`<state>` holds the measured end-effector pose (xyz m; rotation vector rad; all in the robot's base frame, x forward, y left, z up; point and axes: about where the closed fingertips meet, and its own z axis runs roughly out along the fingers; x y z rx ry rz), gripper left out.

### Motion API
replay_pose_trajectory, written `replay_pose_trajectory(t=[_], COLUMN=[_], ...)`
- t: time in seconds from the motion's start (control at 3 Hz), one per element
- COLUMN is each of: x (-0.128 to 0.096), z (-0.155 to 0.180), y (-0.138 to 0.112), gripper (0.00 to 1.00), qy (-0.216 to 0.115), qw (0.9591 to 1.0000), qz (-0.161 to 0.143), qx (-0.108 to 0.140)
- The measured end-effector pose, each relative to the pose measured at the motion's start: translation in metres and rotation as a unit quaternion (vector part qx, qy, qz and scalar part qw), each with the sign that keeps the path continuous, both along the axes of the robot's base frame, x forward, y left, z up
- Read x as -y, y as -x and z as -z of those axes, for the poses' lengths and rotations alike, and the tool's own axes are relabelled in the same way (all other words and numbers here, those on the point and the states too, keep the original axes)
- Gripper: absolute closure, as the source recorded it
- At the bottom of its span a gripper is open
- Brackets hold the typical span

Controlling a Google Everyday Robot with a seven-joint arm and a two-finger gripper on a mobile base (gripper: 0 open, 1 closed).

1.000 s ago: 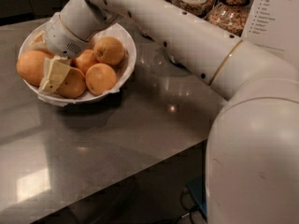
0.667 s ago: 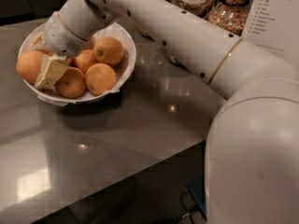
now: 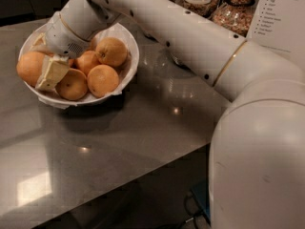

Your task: Pick orange from white bowl

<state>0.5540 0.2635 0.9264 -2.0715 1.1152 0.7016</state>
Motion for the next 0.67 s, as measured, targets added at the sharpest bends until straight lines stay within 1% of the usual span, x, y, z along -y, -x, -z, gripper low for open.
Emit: replay_pose_trajectory(t=[0.33,0.67], x=[0.0,0.013], z=[-0.001,-0.019], y=[0.001,0.008], gripper=[1.0,1.0], qy=[-0.001,-0.011], qw=[1.0,0.9997], qz=[-0.001,0.011], qx=[0.001,0.02])
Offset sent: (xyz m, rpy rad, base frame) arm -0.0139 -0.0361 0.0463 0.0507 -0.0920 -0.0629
